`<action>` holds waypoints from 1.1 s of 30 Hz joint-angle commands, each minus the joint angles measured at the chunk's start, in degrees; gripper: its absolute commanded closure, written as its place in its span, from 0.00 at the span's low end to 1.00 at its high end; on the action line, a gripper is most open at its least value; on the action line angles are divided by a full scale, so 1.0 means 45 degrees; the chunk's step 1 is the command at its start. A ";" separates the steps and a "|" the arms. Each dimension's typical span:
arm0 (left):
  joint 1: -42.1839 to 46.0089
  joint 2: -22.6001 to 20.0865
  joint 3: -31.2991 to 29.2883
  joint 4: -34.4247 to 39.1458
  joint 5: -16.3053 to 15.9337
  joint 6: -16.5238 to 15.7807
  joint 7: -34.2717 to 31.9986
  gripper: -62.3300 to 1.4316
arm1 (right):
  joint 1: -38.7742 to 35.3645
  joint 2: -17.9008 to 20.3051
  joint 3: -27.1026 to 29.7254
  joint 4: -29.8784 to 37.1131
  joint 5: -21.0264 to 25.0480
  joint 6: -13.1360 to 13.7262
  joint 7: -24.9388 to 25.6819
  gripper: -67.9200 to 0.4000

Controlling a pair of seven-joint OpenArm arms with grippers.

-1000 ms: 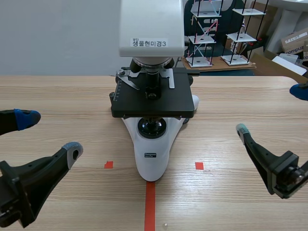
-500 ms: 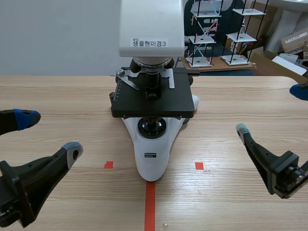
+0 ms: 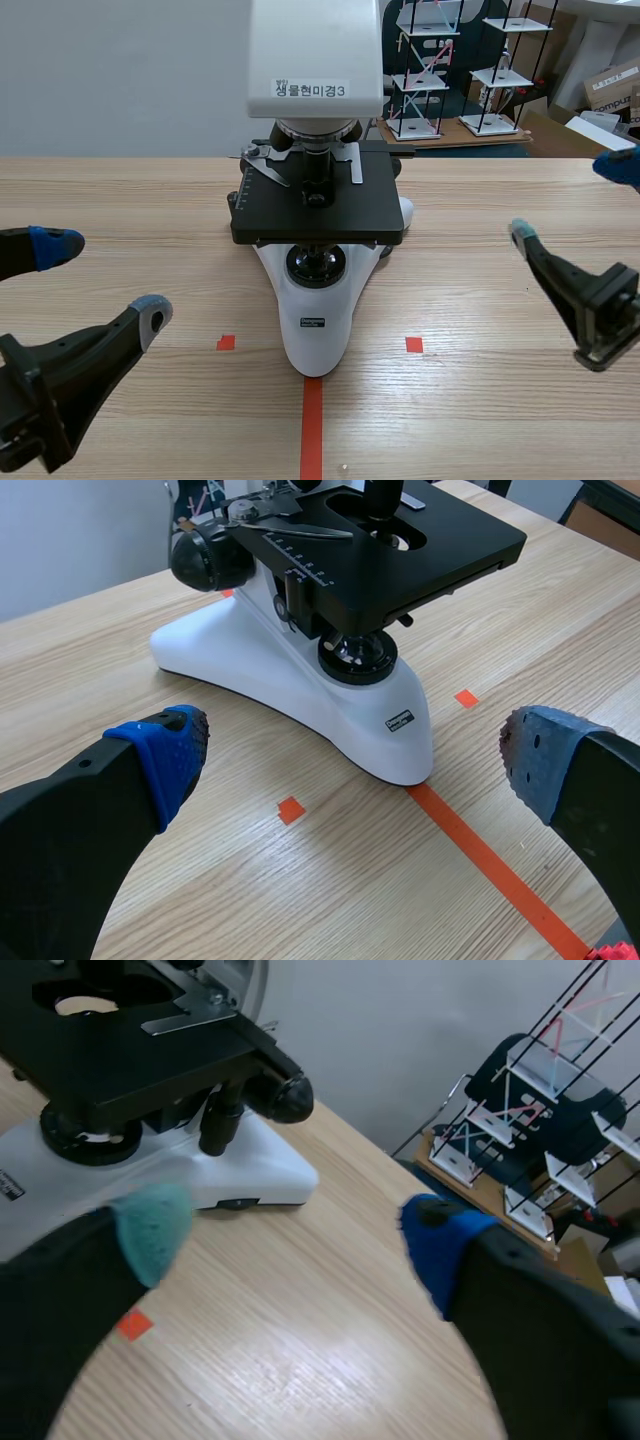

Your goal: Point at the coarse focus knob

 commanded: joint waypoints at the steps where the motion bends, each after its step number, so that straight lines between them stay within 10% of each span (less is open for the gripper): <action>1: 0.0000 0.0039 -0.0034 0.0291 -0.0078 -0.0015 -0.0175 0.01 | 0.0495 0.0340 0.0253 -0.0126 0.0155 -0.0092 0.0141 0.54; 10: 0.0000 0.0039 -0.0034 0.0291 -0.0078 -0.0015 -0.0175 0.01 | 0.3745 0.1457 0.0107 -0.1962 0.0481 0.0563 0.0078 0.98; 13: 0.0000 0.0039 -0.0034 0.0291 -0.0073 -0.0015 -0.0175 0.01 | 0.5289 0.1914 -0.0486 -0.2705 0.0481 0.1375 -0.0408 0.98; 33: 0.0000 0.0039 -0.0034 0.0291 -0.0078 -0.0015 -0.0180 0.01 | 1.5120 0.2778 -0.8471 -0.7014 0.0491 0.1685 -0.2322 0.98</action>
